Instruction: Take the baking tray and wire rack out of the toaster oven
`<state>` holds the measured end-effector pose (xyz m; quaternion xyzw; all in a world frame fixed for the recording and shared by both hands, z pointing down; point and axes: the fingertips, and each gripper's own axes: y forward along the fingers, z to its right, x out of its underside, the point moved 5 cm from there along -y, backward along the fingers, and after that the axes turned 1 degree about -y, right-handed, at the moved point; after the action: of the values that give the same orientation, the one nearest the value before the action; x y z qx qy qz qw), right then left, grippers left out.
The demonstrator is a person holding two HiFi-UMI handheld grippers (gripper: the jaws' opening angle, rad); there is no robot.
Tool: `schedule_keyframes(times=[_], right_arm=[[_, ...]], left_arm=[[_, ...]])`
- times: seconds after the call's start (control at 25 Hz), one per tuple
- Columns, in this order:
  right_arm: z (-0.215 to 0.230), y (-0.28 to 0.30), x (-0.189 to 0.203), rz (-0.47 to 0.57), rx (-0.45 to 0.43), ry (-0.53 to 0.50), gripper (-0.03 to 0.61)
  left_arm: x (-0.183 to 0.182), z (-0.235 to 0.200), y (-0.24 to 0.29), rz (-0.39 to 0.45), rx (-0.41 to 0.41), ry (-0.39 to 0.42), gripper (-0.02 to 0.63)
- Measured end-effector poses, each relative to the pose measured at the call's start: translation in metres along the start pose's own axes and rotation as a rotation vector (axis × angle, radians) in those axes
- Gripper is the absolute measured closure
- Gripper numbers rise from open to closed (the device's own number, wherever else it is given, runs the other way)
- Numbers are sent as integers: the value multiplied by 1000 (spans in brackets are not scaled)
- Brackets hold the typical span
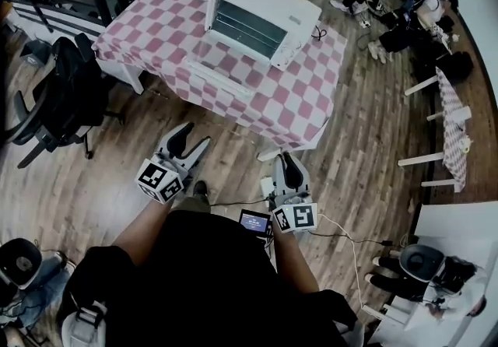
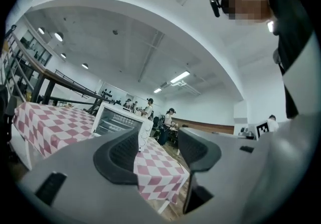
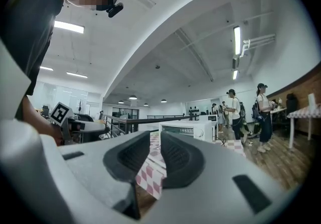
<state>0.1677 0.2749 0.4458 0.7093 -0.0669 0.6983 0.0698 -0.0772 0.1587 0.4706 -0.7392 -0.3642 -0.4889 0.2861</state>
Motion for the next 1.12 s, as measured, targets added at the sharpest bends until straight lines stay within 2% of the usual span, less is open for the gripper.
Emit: schedule_keyframes(times=[0.12,0.24,0.4,0.56,0.8,1.12], right_arm=[[17,43,-10,2,4,-18,509],[26,73,-15,14,7,-35,509],[40,100,-16,15,8,-46,509],[61,122,-12,13,22,-42,509],[97,143,-7,29,24,-46,509],[161,207,-11,25,7,-35,509]], left_arm=[[-13,-31,34,25,-12,-43,385],[-20,-52,61,36,-7,-39,385],[-29,-72,95,47,3,-41,385],[-35,-92,129,72,7,-86,385],[-24,-112,175,85,-5,-270,385],[-9,-159,261,109,-15,-610,385]])
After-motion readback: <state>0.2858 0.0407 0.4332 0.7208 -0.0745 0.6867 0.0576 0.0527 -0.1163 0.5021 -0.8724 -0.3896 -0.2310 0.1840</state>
